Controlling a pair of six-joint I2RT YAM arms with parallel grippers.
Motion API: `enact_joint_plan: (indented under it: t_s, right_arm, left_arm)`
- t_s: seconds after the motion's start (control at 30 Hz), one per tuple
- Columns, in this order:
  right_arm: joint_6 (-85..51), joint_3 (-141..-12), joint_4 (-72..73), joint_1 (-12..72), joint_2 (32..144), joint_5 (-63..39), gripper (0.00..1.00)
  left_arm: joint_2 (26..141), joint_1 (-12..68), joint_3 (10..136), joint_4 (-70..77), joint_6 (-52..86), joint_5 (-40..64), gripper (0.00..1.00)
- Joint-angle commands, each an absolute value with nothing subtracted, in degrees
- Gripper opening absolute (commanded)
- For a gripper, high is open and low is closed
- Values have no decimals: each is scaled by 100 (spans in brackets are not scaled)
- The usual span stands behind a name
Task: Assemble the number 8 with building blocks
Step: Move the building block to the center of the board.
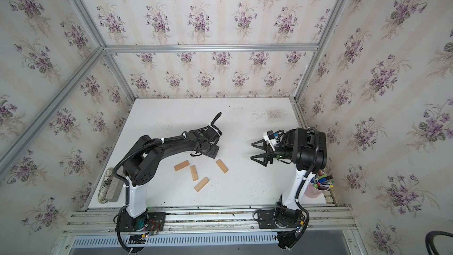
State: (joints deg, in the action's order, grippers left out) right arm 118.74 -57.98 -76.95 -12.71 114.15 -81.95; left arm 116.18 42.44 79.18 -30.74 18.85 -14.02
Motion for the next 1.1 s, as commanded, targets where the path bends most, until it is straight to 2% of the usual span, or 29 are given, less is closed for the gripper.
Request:
enact_joint_plan:
  t_s: [0.0, 0.13, 0.2, 0.27, 0.37, 0.4, 0.5, 0.87, 1.07]
  right_arm:
    - [14166, -5797, -7859, -1266, 11412, -8394, 100]
    - [14167, -5795, -7857, -1270, 11412, -8392, 100]
    - [14167, -5800, -7854, -1270, 11416, -8393, 100]
    - [14168, -5799, -7860, -1270, 11417, -8394, 100]
    - [14168, -5793, -7857, -1271, 11417, -8391, 100]
    - [14167, -5800, -7855, -1272, 11410, -8393, 100]
    - [14170, -5800, -7855, -1267, 11417, -8394, 100]
    - [14168, -5792, -7854, -1268, 11417, -8392, 100]
    - [14168, -5792, -7853, -1276, 11413, -8398, 100]
  left_arm:
    - [11725, 4254, 7952, -3118, 2043, -1368, 83]
    - [11791, 4235, 8106, -3048, 1954, -1416, 82]
    - [11865, 4230, 8207, -3050, 1951, -1286, 78]
    - [11947, 4236, 8285, -3050, 2012, -1079, 70]
    - [12026, 4231, 8297, -3059, 2215, -909, 51]
    - [12038, 4222, 8289, -3056, 2293, -868, 49]
    - [12065, 4220, 8233, -3060, 2531, -843, 49]
    - [12388, 4218, 8739, -3266, 3318, -958, 35]
    - [12401, 4206, 8995, -3322, 3782, -1099, 35]
